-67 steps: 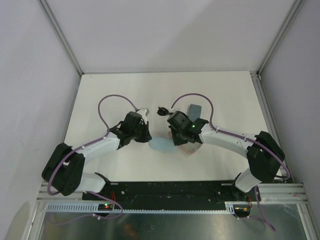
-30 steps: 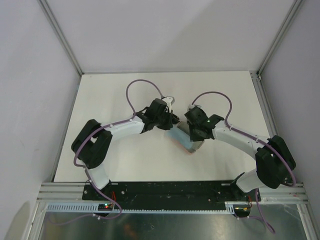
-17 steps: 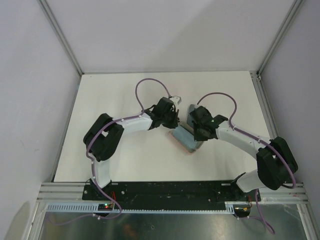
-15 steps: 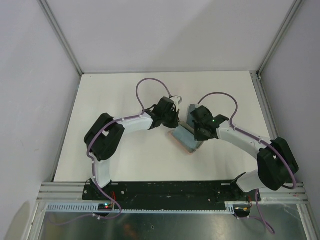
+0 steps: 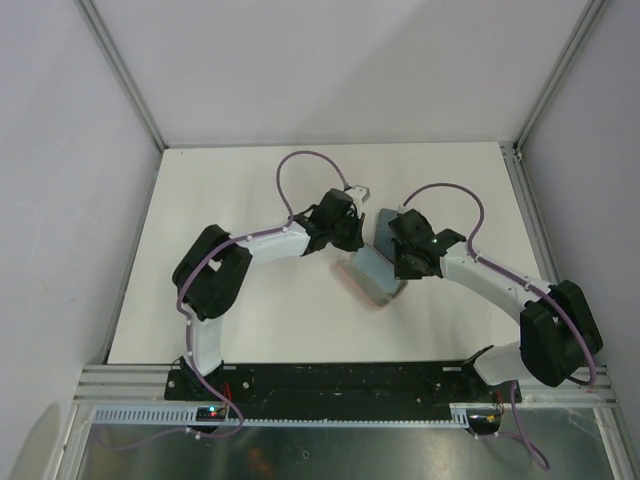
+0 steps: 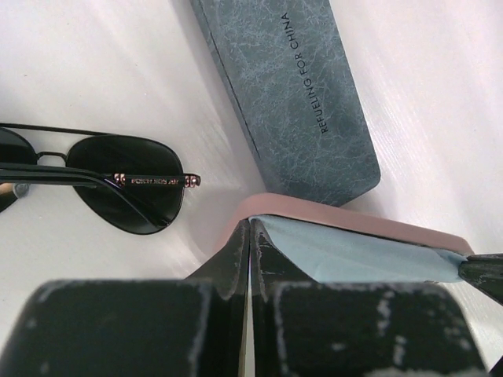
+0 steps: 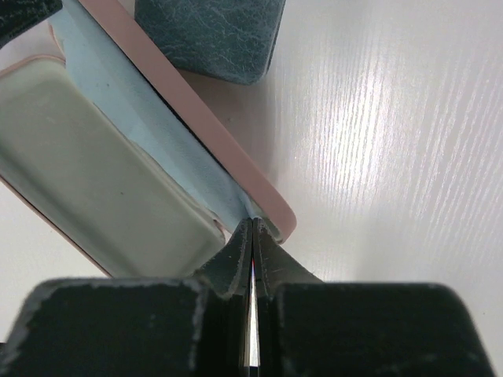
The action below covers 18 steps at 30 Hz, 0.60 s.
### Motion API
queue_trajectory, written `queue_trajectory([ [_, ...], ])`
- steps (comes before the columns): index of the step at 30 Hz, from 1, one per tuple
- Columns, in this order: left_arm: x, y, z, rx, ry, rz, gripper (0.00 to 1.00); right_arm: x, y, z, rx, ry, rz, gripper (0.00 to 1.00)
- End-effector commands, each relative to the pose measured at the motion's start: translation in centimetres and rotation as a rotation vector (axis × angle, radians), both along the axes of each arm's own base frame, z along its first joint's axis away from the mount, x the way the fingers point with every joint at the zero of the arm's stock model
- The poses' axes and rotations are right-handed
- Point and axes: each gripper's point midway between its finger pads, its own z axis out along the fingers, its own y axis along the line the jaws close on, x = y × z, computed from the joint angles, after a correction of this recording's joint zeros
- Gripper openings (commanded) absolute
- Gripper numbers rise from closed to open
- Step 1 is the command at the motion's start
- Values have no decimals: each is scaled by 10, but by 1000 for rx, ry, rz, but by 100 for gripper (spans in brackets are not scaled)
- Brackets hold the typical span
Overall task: Organize the sunglasses
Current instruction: Place the folded cleaning cloth in the sunglasses case.
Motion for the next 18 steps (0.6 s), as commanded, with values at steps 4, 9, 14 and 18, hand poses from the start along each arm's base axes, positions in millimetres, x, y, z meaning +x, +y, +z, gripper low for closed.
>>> queue_trajectory([
  [4,14,-16,15,-34,-61,-26,0,-3,-7,-1,-7,-5,-2,0],
  [9,15,-17,13,-32,-56,-24,1,-5,-6,-4,6,2,1,0],
  [14,14,-16,11,-30,-52,-27,1,-6,-2,-4,30,4,7,1],
  [18,13,-17,8,-30,-46,-31,4,-7,-4,-5,22,5,3,13],
])
